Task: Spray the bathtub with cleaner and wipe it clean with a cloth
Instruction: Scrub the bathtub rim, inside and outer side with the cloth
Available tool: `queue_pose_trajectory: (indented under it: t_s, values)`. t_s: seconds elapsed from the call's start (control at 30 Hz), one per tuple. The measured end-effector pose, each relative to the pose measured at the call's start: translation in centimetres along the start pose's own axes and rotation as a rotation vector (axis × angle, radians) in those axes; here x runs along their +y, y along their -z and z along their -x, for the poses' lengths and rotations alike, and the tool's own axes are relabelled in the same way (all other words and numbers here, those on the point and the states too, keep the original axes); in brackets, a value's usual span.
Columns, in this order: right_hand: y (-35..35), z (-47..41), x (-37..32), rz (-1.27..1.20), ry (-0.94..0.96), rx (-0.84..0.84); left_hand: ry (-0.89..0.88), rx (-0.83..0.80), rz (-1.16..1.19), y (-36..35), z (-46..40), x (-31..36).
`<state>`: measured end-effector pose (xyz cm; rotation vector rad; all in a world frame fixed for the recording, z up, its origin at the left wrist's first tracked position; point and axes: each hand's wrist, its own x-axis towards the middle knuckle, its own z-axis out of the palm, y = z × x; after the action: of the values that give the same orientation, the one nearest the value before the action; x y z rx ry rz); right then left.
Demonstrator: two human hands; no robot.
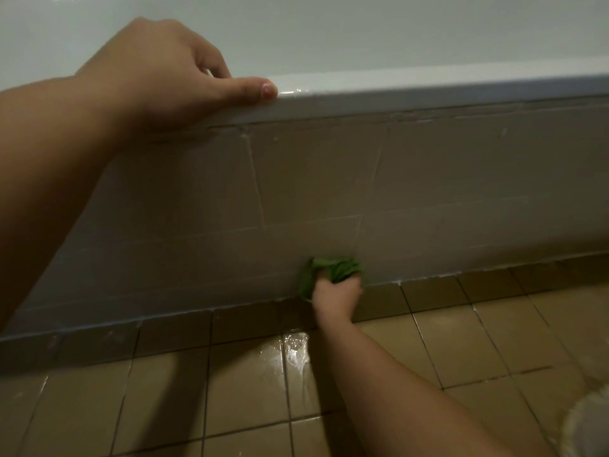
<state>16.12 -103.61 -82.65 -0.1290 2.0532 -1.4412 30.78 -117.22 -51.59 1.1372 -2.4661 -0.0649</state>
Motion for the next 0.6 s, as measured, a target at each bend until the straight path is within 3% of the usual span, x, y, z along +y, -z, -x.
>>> queue_pose_trajectory:
  t_s: [0.07,0.13,0.27,0.33,0.47,0.6]
  values:
    - [2.3,-0.6,-2.8,-0.134,0.062,0.174,0.008,-0.016,0.008,0.2,-0.1,0.0]
    - [4.2,-0.2,-4.9,-0.231,0.123,0.238,0.024,-0.045,0.023,0.5,-0.1,0.3]
    - [4.0,3.4,-8.5,-0.364,0.185,0.14,0.071,-0.088,0.044,1.0,-0.2,0.5]
    - [4.0,4.7,-11.4,-0.373,0.293,0.153,0.11,-0.126,0.056,1.1,-0.2,0.6]
    - [8.5,3.6,-16.5,-0.345,0.501,0.348,0.176,-0.24,0.149,1.7,-0.8,0.5]
    - [9.9,2.7,-16.5,-0.265,0.508,0.377,0.188,-0.374,0.202,1.9,-1.8,1.0]
